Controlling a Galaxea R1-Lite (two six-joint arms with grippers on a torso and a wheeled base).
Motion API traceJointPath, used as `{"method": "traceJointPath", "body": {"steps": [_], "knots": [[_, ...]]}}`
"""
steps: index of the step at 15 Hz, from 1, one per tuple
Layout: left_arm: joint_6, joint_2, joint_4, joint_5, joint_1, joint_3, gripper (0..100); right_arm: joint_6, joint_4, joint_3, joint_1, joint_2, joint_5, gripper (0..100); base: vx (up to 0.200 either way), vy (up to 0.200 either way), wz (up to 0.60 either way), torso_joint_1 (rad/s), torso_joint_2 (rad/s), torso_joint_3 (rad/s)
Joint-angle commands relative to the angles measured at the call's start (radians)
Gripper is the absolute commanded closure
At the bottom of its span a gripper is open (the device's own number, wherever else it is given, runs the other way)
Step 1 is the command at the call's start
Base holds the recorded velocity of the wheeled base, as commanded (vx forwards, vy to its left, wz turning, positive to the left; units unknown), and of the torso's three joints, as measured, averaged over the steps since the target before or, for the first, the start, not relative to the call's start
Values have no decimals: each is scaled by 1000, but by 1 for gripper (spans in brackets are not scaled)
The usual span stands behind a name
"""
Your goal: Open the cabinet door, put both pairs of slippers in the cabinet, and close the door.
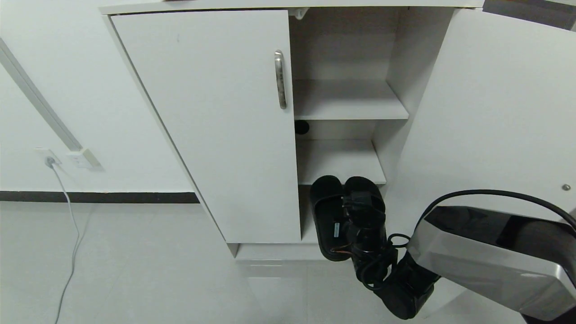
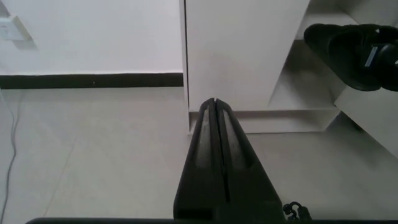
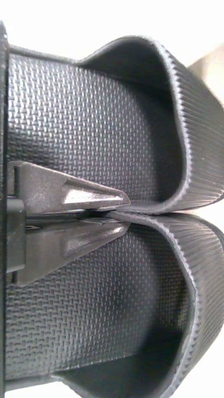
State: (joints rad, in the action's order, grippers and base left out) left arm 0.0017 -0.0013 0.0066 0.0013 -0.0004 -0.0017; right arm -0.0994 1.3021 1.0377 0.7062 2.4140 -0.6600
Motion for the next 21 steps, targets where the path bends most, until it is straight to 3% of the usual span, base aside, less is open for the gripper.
{"method": "traceJointPath", "body": {"steps": [1, 3, 8, 16, 21], "knots": [[0, 1, 0, 0, 0, 0, 100, 1, 5, 1, 1, -9, -1, 100, 200, 0, 0, 2, 2, 7], [0, 1, 0, 2, 0, 2, 100, 20, 20, 1, 1, -10, -1, 100, 200, 0, 0, 0, 5, 2], [0, 1, 0, 0, 0, 2, 100, 23, 11, 18, -19, 0, 53, 100, 0, 0, 0, 0, 0, 0], [0, 1, 0, 2, 0, 2, 100, 17, -371, 484, -86, 112, 77, 100, 0, 0, 0, 0, 0, 0], [0, 1, 0, 5, 0, 2, 100, 10, -445, 656, -125, 169, 80, 100, 0, 0, 0, 0, 0, 0]]}}
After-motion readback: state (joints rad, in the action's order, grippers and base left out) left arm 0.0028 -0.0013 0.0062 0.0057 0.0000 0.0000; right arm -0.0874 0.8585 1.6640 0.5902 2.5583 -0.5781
